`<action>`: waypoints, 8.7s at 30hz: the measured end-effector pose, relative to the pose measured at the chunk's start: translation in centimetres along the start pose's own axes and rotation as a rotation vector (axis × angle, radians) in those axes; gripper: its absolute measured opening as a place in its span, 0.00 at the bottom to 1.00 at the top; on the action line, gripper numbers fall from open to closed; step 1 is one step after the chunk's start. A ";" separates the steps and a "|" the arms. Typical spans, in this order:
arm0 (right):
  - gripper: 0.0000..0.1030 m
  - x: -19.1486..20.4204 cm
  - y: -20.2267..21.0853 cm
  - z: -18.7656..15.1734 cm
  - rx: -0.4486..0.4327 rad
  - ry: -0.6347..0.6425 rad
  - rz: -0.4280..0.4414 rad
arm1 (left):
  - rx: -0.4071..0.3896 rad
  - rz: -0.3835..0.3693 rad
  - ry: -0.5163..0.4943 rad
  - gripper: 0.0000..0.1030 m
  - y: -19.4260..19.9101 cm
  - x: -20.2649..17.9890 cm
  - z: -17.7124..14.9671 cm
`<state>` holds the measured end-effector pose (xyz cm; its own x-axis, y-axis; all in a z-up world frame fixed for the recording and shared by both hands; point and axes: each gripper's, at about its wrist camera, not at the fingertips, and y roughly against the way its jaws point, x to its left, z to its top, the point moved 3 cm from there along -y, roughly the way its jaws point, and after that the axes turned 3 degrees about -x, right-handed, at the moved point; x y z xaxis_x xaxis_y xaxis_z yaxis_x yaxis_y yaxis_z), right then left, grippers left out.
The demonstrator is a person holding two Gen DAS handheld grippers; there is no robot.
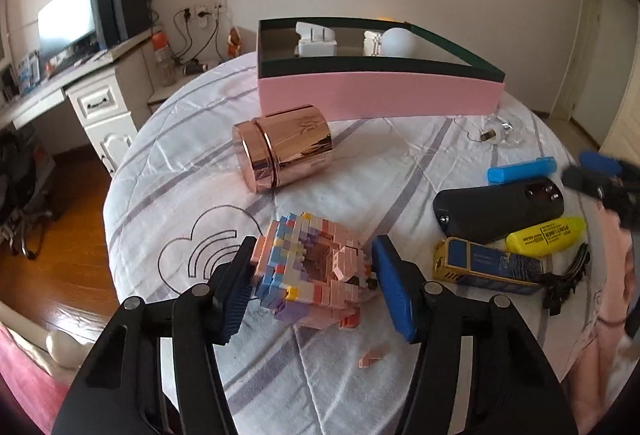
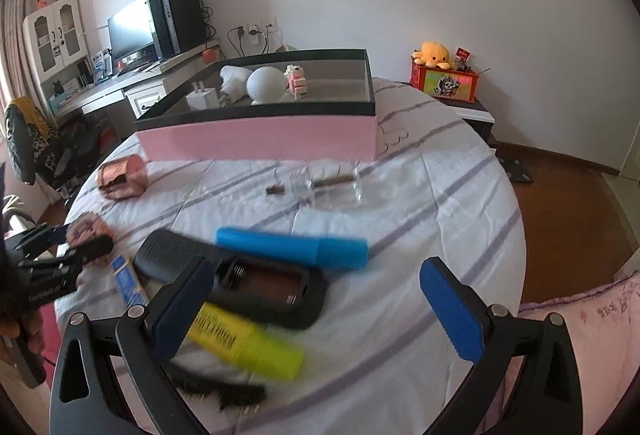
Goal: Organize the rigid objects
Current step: 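Grasp the pink block figure with the left tool while the right tool grasps the glass bottle, then carry the pink figure and glass bottle into the pink box and open both tools, then withdraw both tools from the box back toward the bed, then grasp the rose-gold canister with the left tool while the right tool grasps the blue highlighter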
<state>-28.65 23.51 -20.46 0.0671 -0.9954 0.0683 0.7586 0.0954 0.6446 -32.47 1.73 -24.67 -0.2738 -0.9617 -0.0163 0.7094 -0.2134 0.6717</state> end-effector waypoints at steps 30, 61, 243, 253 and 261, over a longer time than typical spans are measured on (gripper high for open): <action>0.74 -1.1 -7.9 3.3 0.134 0.033 0.064 | -0.031 -0.027 -0.039 0.57 0.7 -1.4 3.9; 0.75 0.4 -0.8 7.9 -0.033 0.060 0.101 | -0.162 -0.029 -0.129 0.57 3.1 -4.9 12.7; 0.32 -0.8 -6.8 1.5 0.117 0.049 0.000 | 0.092 0.158 0.165 0.65 -6.9 4.4 5.1; 0.26 -0.8 -6.5 1.3 0.098 0.050 0.000 | 0.050 0.126 0.141 0.55 -5.1 4.7 4.4; 0.26 -0.6 -5.3 1.3 0.091 0.046 -0.002 | 0.013 0.108 0.112 0.55 -2.1 3.7 3.9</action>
<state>-33.55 23.64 -22.87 0.0973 -0.9947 0.0332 0.6969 0.0919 0.7112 -37.49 -0.69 -23.23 -0.1215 -0.9922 -0.0260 0.7220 -0.1064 0.6837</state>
